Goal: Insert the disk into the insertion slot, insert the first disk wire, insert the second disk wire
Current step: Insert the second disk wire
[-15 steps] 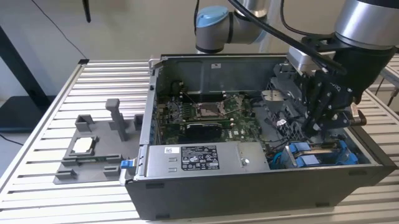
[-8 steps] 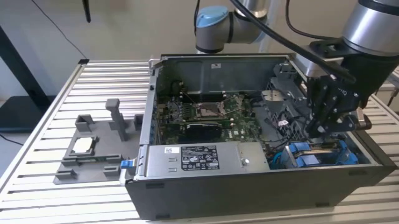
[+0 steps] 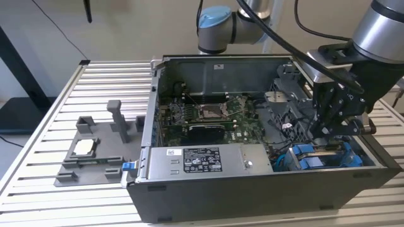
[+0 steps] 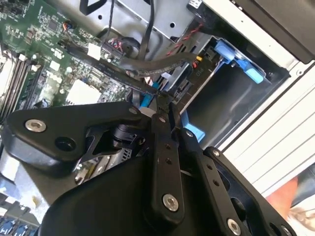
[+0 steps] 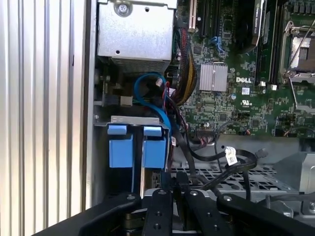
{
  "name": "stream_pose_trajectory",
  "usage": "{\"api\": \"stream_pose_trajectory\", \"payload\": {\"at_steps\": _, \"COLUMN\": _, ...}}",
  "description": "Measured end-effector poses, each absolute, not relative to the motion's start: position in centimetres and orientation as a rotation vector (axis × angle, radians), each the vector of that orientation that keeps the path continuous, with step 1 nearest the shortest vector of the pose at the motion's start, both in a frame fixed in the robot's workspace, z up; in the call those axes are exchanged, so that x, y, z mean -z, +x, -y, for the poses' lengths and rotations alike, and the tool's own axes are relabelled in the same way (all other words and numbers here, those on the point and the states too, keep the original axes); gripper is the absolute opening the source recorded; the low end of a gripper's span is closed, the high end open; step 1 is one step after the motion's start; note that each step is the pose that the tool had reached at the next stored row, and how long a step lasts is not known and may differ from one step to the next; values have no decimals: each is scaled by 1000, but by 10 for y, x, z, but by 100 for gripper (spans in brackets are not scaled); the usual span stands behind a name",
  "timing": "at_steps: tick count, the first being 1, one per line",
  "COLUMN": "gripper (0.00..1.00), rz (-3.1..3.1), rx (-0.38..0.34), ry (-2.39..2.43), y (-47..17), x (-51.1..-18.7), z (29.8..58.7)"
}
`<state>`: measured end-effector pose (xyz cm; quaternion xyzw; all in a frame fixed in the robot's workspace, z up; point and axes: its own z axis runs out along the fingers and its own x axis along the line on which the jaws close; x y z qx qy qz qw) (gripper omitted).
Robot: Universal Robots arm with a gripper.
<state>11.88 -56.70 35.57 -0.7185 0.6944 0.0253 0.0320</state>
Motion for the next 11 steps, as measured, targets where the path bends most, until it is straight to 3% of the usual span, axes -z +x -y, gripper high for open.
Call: {"api": "stream_pose_trajectory", "payload": {"at_steps": 11, "gripper": 16, "rz": -2156, "rx": -86, "ry": -2191, "y": 121, "x": -350, "z": 575}}
